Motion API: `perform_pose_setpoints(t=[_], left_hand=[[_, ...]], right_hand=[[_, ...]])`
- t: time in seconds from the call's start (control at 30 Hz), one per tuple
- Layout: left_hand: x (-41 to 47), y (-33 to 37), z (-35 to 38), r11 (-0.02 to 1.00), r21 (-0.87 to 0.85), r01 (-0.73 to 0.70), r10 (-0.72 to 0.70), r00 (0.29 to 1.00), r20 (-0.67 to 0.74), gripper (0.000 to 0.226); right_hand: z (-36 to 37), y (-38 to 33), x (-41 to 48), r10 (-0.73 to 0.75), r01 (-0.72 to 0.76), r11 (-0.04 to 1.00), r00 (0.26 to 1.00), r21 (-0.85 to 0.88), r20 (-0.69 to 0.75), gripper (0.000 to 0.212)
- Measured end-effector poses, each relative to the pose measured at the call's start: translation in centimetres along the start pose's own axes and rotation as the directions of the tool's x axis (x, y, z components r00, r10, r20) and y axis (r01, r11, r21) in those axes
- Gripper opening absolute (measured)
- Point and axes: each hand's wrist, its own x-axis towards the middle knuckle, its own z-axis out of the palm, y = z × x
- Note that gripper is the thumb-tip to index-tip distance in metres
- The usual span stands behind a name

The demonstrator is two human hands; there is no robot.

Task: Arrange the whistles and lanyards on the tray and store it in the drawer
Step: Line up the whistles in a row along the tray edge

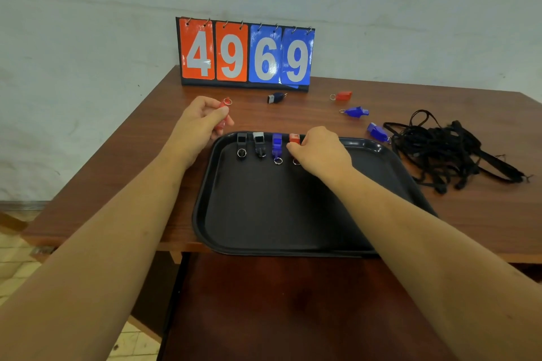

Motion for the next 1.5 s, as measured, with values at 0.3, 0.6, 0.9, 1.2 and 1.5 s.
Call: perform_pose_setpoints(t=[0.3,0.6,0.9,1.2,1.5], left_hand=[[-2.4,2.3,-0.5,0.984,0.028,-0.177,0.166,0.961,0.223,0.021],[-6.1,7.4,1.9,0.94,0.113,-0.321,0.221,0.829,0.514,0.021],[-5.7,9.3,3.1,0.887,0.252,-0.386,0.153,0.762,0.629,0.034],[4.9,4.7,4.4,0.717,0.651,-0.251,0.054,0.95,0.306,0.033],[12.7,2.8,8.8,0.54,0.753,-0.376,-0.097,0.861,0.499,0.066]], right_hand=[[-3.6,0.2,-3.2,-0.266,0.291,0.931,0.954,0.219,-0.136,0.024],[-5.1,0.5,-6.9,-0.485,0.45,0.772,0.874,0.448,-0.041,0.023],[-6.4,1.8,-7.3,-0.376,0.334,0.81,0.926,0.481,-0.009,0.013],[-4.6,4.9,-3.6,-0.106,0.109,0.985,0.994,0.135,-0.031,0.018],[-2.8,5.0,-1.9,-0.218,0.217,0.976,0.975,-0.032,-0.05,0.025]])
